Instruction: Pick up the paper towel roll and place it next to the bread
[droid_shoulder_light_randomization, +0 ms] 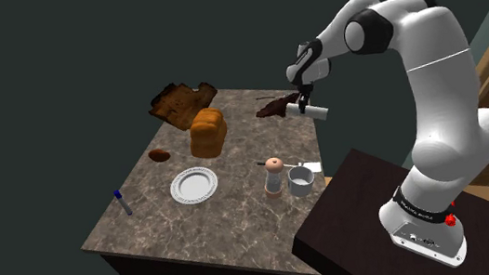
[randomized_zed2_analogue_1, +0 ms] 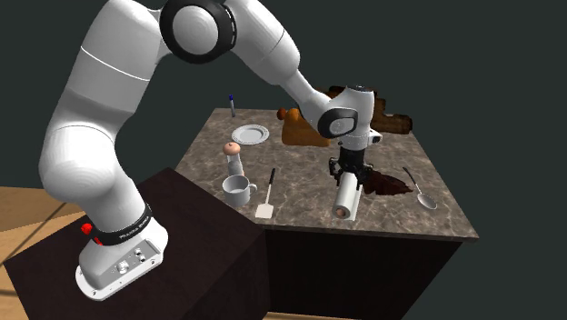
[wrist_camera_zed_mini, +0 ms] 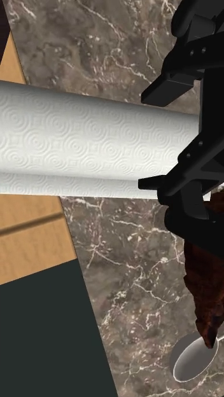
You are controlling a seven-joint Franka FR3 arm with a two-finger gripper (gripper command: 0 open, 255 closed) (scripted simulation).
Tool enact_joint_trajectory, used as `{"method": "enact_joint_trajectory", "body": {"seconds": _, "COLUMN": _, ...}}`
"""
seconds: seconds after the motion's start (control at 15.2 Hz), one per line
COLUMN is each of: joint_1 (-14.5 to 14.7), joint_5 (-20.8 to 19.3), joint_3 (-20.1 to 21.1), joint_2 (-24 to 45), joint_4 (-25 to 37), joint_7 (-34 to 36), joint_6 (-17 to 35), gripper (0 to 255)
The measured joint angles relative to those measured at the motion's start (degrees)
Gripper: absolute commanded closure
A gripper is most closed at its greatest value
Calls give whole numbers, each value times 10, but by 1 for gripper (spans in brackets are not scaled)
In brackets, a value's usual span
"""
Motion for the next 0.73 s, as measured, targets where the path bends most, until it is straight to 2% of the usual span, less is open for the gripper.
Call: {"method": "enact_joint_trajectory", "body": {"seconds": 0.73, "joint_1": 10, "joint_5": -14, "joint_3": -12, "joint_2": -61, "joint_4": -5, "joint_7": 5, "joint_6": -54, "gripper": 255}}
